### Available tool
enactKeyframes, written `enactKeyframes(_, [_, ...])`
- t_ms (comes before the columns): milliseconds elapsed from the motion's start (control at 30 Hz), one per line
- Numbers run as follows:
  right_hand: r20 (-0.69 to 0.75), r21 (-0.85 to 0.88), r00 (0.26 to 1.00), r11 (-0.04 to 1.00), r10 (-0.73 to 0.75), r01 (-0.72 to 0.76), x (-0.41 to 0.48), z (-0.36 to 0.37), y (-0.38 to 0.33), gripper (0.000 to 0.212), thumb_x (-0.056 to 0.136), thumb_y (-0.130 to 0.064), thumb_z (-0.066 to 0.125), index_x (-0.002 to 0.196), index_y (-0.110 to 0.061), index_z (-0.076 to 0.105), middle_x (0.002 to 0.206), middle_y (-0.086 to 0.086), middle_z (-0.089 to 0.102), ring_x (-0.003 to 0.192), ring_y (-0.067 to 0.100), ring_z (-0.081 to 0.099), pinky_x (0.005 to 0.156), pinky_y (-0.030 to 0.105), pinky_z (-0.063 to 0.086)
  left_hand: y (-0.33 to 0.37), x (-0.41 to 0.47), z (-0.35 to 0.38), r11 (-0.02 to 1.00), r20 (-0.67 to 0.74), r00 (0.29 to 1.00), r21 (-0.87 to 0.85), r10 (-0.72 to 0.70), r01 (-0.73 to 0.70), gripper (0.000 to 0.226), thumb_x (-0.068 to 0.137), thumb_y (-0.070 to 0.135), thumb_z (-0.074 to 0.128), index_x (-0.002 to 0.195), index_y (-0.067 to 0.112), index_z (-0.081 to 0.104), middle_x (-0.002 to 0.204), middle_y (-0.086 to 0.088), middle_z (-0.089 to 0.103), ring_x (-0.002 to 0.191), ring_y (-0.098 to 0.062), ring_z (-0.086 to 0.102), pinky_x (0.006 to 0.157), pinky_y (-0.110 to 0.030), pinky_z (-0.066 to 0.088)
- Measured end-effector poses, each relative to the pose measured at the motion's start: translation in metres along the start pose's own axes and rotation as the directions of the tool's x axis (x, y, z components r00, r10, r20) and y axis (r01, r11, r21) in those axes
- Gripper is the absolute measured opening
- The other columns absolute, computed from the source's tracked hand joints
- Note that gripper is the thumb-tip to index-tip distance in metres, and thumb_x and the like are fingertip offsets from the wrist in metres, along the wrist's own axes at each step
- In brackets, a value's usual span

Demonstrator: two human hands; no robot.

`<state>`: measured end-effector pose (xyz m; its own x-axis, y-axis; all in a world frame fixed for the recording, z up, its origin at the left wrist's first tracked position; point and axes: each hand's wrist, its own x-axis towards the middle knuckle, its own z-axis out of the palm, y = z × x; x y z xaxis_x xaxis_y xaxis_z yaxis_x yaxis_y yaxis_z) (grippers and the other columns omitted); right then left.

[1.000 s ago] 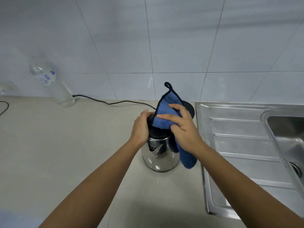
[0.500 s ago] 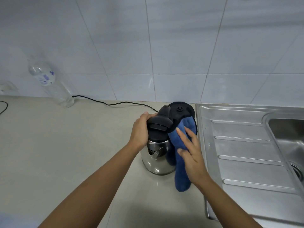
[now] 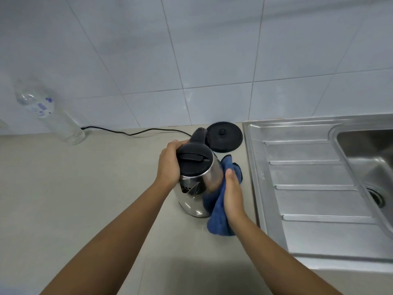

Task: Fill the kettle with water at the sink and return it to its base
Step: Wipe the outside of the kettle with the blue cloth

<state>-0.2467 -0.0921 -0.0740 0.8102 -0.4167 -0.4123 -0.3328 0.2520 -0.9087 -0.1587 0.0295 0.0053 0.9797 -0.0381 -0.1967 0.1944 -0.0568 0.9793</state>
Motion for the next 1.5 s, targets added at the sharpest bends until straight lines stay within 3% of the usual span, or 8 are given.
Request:
enactKeyframes(233, [0.175,-0.347,0.933,0.867,-0.316,0.359,-0.087,0.025,0.055,0.077,0.073,-0.094,0.014,0.131,-0.073,-0.033,0.145,-0.033,-0.048,0.136,-0.007,-0.035,0.118,0.026,-0.017,0.0,0.0,0.0,1.0,0.0,1.0,-0.014,0.026,-0.026,0.051,0.08,0.042,0.035,0.089,0.02,0.08,0.095,-0.015,0.076,0.102,-0.036,0.066,0.093,-0.045,0.051])
enactKeyframes(400, [0.054,-0.275,0.861,0.821,-0.506,0.5,-0.03,0.021,0.009,0.053,0.095,-0.061,0.02,0.146,-0.066,0.006,0.166,-0.019,0.008,0.143,-0.011,0.007,0.108,0.0,-0.009,0.002,-0.003,0.001,0.999,-0.006,1.0,0.03,0.022,-0.022,0.049,0.078,0.042,0.038,0.092,0.018,0.078,0.099,-0.017,0.075,0.098,-0.033,0.068,0.086,-0.043,0.054])
enactKeyframes(533, [0.096,0.053,0.958,0.963,-0.269,0.265,0.016,-0.002,-0.013,0.035,0.1,-0.055,0.04,0.126,-0.04,0.059,0.137,-0.012,0.059,0.122,0.004,0.056,0.105,0.027,0.036,0.005,-0.005,0.0,0.999,-0.018,1.0,0.04,0.024,-0.023,0.045,0.08,0.039,0.038,0.088,0.018,0.078,0.091,-0.01,0.075,0.085,-0.023,0.068,0.074,-0.033,0.054])
enactKeyframes(700, [0.081,0.112,0.994,0.99,0.072,-0.081,0.011,-0.003,-0.013,0.041,0.092,-0.068,0.046,0.108,-0.032,0.058,0.117,-0.002,0.063,0.101,0.01,0.058,0.095,0.029,0.036,0.007,-0.008,0.001,0.999,-0.021,1.0,0.034,0.015,-0.014,0.041,0.085,0.034,0.039,0.086,0.019,0.077,0.087,-0.005,0.075,0.081,-0.022,0.068,0.067,-0.031,0.052])
enactKeyframes(933, [-0.098,-0.152,0.975,0.971,-0.202,0.186,-0.059,0.02,0.047,0.106,0.075,-0.075,0.054,0.162,-0.03,0.014,0.166,-0.005,0.027,0.151,0.016,0.028,0.124,0.044,0.028,0.012,-0.013,-0.001,0.997,-0.046,0.999,0.078,0.006,-0.002,0.043,0.073,0.044,0.039,0.08,0.022,0.075,0.093,-0.008,0.074,0.09,-0.028,0.066,0.081,-0.042,0.051])
enactKeyframes(1233, [-0.268,0.027,0.956,0.991,-0.116,0.128,-0.056,-0.026,0.016,0.037,0.104,-0.027,0.054,0.137,-0.011,0.054,0.123,0.008,0.067,0.113,0.03,0.064,0.098,0.044,0.051,0.01,-0.027,-0.018,0.992,0.024,1.0,0.129,0.011,-0.014,0.045,0.081,0.043,0.034,0.097,0.022,0.071,0.096,-0.005,0.07,0.084,-0.027,0.064,0.065,-0.038,0.049])
enactKeyframes(1367, [-0.28,-0.197,0.926,0.96,-0.252,0.201,-0.057,-0.048,-0.021,0.034,0.105,-0.019,0.049,0.138,-0.015,0.054,0.115,0.002,0.063,0.118,0.031,0.062,0.088,0.034,0.045,0.01,-0.027,-0.027,0.99,0.133,0.991,0.138,-0.031,0.012,0.035,0.089,0.043,0.04,0.091,0.026,0.07,0.085,-0.005,0.066,0.065,-0.021,0.057,0.052,-0.028,0.039])
enactKeyframes(1500, [-0.267,-0.745,0.907,0.667,-0.326,0.02,-0.04,-0.034,-0.016,0.052,0.105,-0.015,0.036,0.156,-0.025,0.031,0.164,0.008,0.03,0.144,0.038,0.032,0.115,0.048,0.033,0.003,-0.026,-0.026,0.976,0.12,0.991,0.201,0.062,-0.085,0.042,0.083,0.048,0.034,0.099,0.028,0.068,0.103,-0.02,0.067,0.103,-0.047,0.059,0.082,-0.058,0.05])
